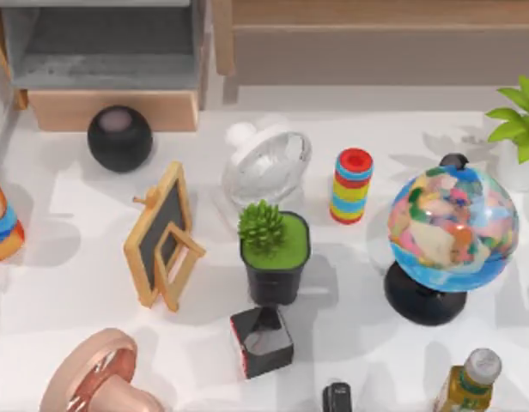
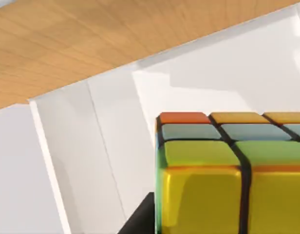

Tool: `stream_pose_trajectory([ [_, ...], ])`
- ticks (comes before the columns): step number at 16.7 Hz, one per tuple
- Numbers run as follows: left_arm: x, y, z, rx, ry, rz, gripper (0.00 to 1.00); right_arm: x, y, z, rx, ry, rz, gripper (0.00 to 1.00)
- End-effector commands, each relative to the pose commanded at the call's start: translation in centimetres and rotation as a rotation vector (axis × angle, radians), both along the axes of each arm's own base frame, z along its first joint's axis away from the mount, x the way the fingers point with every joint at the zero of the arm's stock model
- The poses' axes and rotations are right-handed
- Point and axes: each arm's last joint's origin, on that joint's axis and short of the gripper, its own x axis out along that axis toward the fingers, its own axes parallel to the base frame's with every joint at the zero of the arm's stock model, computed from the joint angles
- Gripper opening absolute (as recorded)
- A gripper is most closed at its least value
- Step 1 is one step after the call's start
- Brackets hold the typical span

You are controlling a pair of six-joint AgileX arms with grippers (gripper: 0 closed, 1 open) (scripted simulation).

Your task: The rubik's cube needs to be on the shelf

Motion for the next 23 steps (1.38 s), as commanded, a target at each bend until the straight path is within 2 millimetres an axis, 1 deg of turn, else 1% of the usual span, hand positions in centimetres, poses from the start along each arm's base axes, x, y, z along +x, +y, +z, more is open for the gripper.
stream_pose_trajectory([
  [4,-3.5,-7.2,9.9,0.147,-0.353,-0.169,0.00,0.0,0.0,0.0,0.000,0.000,0.000,1.00],
  [6,-5.6,-10.6,14.1,0.212,-0.559,-0.240,0.00,0.0,0.0,0.0,0.000,0.000,0.000,1.00],
  [8,-7.6,-13.4,17.8,0.266,-0.774,-0.282,0.00,0.0,0.0,0.0,0.000,0.000,0.000,1.00],
  [11,-9.6,-17.7,21.5,0.291,-1.075,-0.307,0.00,0.0,0.0,0.0,0.000,0.000,0.000,1.00],
  [13,-10.2,-20.6,22.7,0.263,-1.248,-0.295,0.00,0.0,0.0,0.0,0.000,0.000,0.000,1.00],
  [14,-10.3,-22.1,22.9,0.235,-1.325,-0.284,0.00,0.0,0.0,0.0,0.000,0.000,0.000,1.00],
  [16,-10.0,-25.6,22.5,0.150,-1.447,-0.253,0.00,0.0,0.0,0.0,0.000,0.000,0.000,1.00],
  [18,-9.3,-29.7,20.6,0.039,-1.521,-0.221,0.00,0.0,0.0,0.0,0.000,0.000,0.000,1.00],
  [19,-8.9,-31.9,19.3,-0.021,-1.543,-0.205,0.00,0.0,0.0,0.0,0.000,0.000,0.000,1.00],
  [20,-8.5,-34.3,17.4,-0.082,-1.550,-0.191,0.00,0.0,0.0,0.0,0.000,0.000,0.000,1.00],
  [22,-8.0,-39.0,13.0,-0.201,-1.540,-0.164,0.00,0.0,0.0,0.0,0.000,0.000,0.000,1.00],
  [23,-7.9,-41.3,10.3,-0.253,-1.521,-0.152,0.00,0.0,0.0,0.0,0.000,0.000,0.000,1.00],
])
